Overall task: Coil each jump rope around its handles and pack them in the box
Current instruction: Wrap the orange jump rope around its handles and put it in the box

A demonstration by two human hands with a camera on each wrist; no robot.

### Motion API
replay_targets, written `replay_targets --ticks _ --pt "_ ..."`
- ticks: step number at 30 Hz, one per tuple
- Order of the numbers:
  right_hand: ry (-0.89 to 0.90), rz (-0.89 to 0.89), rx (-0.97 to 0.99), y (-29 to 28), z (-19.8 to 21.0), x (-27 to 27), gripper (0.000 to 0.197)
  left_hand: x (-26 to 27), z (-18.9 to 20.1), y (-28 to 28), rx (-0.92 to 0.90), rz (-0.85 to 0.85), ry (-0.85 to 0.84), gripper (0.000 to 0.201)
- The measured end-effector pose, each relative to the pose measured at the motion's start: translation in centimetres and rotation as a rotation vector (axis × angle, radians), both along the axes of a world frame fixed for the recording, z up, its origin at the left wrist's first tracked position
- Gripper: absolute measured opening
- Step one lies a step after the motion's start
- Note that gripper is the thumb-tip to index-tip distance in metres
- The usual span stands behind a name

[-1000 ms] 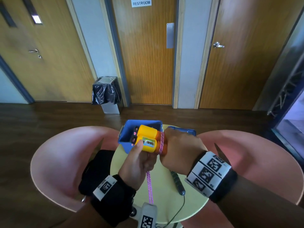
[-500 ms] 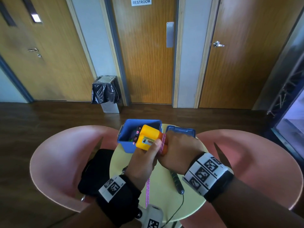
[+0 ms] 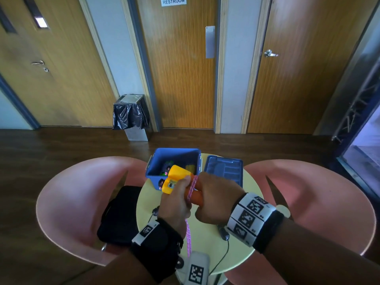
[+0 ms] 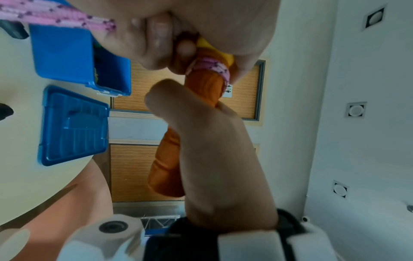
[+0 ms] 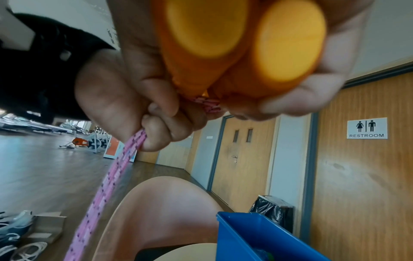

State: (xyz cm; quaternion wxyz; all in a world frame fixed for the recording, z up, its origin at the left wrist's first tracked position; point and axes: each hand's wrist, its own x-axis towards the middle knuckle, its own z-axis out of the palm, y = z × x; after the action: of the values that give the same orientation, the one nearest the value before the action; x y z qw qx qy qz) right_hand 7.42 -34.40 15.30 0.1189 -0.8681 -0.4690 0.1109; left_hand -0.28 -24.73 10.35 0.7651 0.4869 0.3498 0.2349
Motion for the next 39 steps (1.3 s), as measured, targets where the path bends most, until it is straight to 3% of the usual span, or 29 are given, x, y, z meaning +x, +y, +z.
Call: replay_targets --ticks 3,6,12,15,17,23,26,29,33,36,39 --pt "0.058 0.052 -0.018 -0.4 0.3 0.5 0.041 -0.4 0.1 0.1 0.026 -0.013 -0.003 0.033" --pt "-0.003 0.001 0.052 -0.5 0.8 0.7 0.036 -0.2 0.7 0.0 0.038 -0.034 -0.047 0.031" --pt "-0.061 -0.067 0.16 -1.1 2.5 0.9 0.036 -0.9 0.9 1.0 0.197 -0.275 -0.336 0.019" --pt "-0.03 -0.031 0.201 -1.5 3.2 0.4 0.037 -1.4 1.0 2.0 0.41 -0.321 -0.224 0.025" --pt "0.012 -0.015 0.227 -1.4 3.4 0.0 0.04 -1.2 0.9 1.9 0.505 -0.239 -0.135 0.038" --pt "0.102 -0.087 0.322 -0.9 3.4 0.6 0.05 -1.0 0.4 0.3 0.375 -0.275 -0.212 0.02" --pt "0.121 -0.095 0.315 -0.9 3.4 1.0 0.055 -1.2 -0.1 -0.1 0.498 -0.244 -0.153 0.02" --pt "0.174 -0.085 0.29 -0.9 3.4 1.1 0.048 -0.9 -0.6 0.6 0.601 -0.218 -0.129 0.036" --pt "0.222 -0.089 0.297 -0.9 3.4 1.6 0.041 -0.5 -0.9 1.1 0.699 -0.179 -0.08 0.022" --pt "0.253 -0.077 0.289 -0.9 3.4 1.9 0.04 -0.3 -1.1 0.8 0.653 -0.203 -0.063 0.024" --pt "0.264 -0.059 0.29 -1.1 3.4 2.1 0.035 -0.5 -0.9 0.8 0.768 -0.18 -0.017 0.028"
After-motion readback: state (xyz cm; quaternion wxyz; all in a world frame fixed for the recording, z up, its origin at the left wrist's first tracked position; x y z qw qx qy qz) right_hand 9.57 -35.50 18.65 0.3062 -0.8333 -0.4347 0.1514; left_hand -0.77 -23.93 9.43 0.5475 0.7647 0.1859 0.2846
